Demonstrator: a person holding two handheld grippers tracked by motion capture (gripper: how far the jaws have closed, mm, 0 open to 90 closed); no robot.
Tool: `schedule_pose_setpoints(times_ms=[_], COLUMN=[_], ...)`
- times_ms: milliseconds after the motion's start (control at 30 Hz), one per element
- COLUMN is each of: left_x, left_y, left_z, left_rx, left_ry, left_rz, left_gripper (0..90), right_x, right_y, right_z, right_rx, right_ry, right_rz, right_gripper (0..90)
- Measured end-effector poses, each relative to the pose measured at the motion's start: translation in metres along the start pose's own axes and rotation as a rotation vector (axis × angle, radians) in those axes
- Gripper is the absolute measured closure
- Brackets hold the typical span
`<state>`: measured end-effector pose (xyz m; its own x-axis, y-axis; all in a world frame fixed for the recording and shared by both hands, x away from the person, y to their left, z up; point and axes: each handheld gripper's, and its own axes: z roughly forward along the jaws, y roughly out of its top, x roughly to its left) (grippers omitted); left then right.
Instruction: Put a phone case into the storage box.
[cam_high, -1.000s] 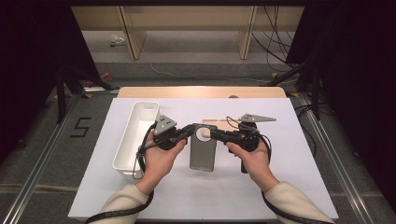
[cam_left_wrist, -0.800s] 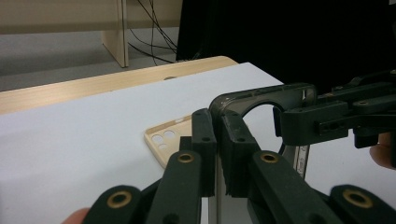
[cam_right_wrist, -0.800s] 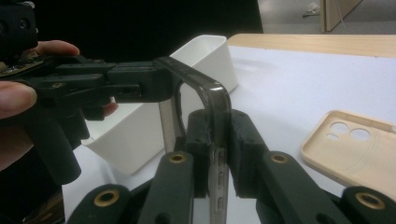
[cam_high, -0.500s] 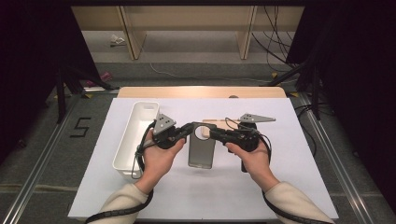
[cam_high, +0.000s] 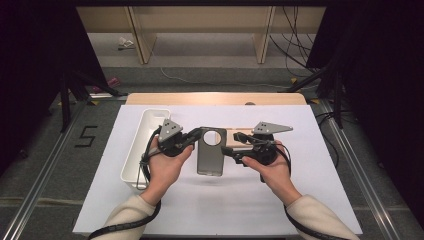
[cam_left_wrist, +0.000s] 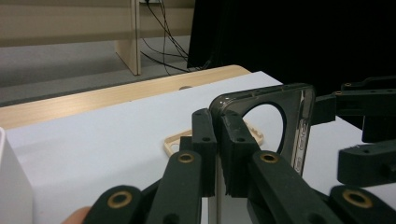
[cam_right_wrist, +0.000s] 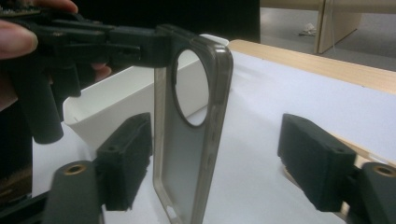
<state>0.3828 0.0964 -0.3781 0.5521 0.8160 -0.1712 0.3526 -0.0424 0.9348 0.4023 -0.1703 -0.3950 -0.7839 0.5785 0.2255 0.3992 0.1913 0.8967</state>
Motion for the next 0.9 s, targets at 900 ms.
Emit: schedule_pose_setpoints(times_ms=[900], left_x=[0.026], left_y=[0.019], left_z=[-0.020], left_rx=[-0.072], left_ry=[0.063], left_rz=[-0.027], left_gripper=[84.9], right_x=[0.000], right_y=[-0.003], right_z=[-0.011], right_rx=[-0.008], right_ry=[-0.026], right_rz=[-0.024], right_gripper=[17.5])
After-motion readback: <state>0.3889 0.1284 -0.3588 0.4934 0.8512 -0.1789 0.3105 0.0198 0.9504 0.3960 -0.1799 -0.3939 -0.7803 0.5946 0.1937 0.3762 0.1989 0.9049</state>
